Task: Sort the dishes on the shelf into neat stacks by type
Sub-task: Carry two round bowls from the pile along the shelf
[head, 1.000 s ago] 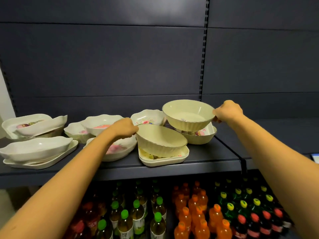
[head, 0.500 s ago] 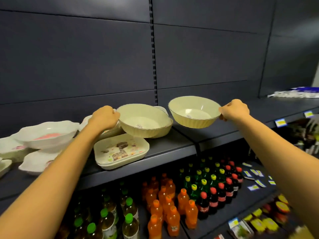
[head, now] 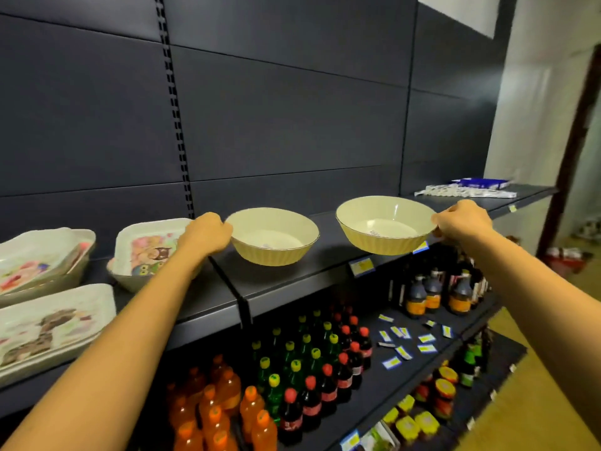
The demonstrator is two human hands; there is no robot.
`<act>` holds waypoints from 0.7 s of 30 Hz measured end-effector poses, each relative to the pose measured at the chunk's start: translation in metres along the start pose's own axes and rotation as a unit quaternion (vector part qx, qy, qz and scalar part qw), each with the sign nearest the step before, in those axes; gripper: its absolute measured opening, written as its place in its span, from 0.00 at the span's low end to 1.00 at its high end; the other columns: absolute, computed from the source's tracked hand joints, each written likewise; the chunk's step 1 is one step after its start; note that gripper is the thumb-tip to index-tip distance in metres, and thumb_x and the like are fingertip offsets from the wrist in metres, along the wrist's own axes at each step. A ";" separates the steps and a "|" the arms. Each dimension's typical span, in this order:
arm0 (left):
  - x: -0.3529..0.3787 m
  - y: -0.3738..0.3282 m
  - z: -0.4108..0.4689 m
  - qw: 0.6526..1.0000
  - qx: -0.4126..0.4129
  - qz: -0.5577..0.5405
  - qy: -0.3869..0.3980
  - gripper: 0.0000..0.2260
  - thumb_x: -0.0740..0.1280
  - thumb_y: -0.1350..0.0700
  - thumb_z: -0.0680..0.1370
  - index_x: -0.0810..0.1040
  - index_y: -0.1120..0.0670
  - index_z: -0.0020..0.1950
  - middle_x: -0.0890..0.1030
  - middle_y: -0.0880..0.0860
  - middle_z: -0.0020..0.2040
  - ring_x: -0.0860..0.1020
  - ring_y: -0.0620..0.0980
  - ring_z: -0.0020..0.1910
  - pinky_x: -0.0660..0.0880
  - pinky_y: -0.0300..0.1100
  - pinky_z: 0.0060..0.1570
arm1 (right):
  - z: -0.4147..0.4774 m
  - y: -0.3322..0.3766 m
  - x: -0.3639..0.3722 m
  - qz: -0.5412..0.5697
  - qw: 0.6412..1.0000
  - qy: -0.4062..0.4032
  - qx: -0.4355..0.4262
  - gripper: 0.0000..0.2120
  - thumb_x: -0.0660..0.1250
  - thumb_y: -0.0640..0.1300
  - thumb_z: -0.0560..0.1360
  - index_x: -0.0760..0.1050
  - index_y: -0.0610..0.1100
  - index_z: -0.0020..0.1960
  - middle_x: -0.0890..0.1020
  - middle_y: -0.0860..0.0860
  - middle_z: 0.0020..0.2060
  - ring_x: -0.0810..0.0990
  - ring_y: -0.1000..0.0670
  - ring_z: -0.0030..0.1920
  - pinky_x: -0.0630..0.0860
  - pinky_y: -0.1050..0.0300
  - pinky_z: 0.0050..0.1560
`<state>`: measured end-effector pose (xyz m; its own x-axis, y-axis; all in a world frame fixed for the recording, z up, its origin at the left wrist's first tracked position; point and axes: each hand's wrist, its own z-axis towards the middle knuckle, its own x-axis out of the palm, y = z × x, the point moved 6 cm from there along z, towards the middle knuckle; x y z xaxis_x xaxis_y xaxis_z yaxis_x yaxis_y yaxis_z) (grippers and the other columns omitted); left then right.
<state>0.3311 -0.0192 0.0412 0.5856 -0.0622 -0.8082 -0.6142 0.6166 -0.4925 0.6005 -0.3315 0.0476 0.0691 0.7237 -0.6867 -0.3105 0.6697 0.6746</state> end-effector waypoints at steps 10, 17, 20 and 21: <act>0.078 -0.077 0.014 0.998 -0.035 -0.033 -0.026 0.17 0.56 0.60 0.77 0.64 0.57 0.28 0.75 0.72 0.46 0.71 0.61 0.40 0.74 0.55 0.52 | 0.093 -0.058 -0.017 0.007 1.000 0.013 -0.007 0.15 0.63 0.41 0.73 0.79 0.33 0.54 0.81 0.36 0.53 0.74 0.41 0.45 0.71 0.52 0.44; 0.109 -0.098 0.036 0.997 -0.069 -0.016 -0.027 0.15 0.56 0.59 0.78 0.77 0.68 0.50 0.78 0.69 0.58 0.76 0.67 0.58 0.73 0.56 0.58 | 0.133 -0.049 0.004 0.016 0.998 0.042 -0.050 0.09 0.64 0.38 0.72 0.81 0.34 0.44 0.79 0.39 0.40 0.74 0.41 0.43 0.69 0.54 0.42; 0.122 -0.100 0.049 0.997 -0.077 -0.008 -0.017 0.14 0.56 0.59 0.78 0.77 0.67 0.48 0.78 0.69 0.58 0.76 0.67 0.59 0.73 0.55 0.58 | 0.153 -0.043 0.013 0.037 0.996 0.042 -0.064 0.09 0.65 0.37 0.71 0.81 0.35 0.47 0.79 0.40 0.38 0.75 0.42 0.43 0.69 0.55 0.41; 0.127 -0.099 0.054 0.996 -0.083 -0.007 -0.014 0.14 0.56 0.59 0.78 0.77 0.67 0.50 0.78 0.69 0.58 0.76 0.67 0.59 0.73 0.55 0.58 | 0.159 -0.041 0.017 0.037 0.996 0.047 -0.065 0.08 0.65 0.37 0.70 0.80 0.35 0.45 0.79 0.40 0.37 0.75 0.42 0.42 0.69 0.56 0.38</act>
<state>0.4943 -0.0460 0.0048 0.6073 -0.0469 -0.7931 -0.6836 0.4778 -0.5517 0.7652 -0.3195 0.0515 -0.0466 0.7477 -0.6624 -0.4325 0.5826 0.6881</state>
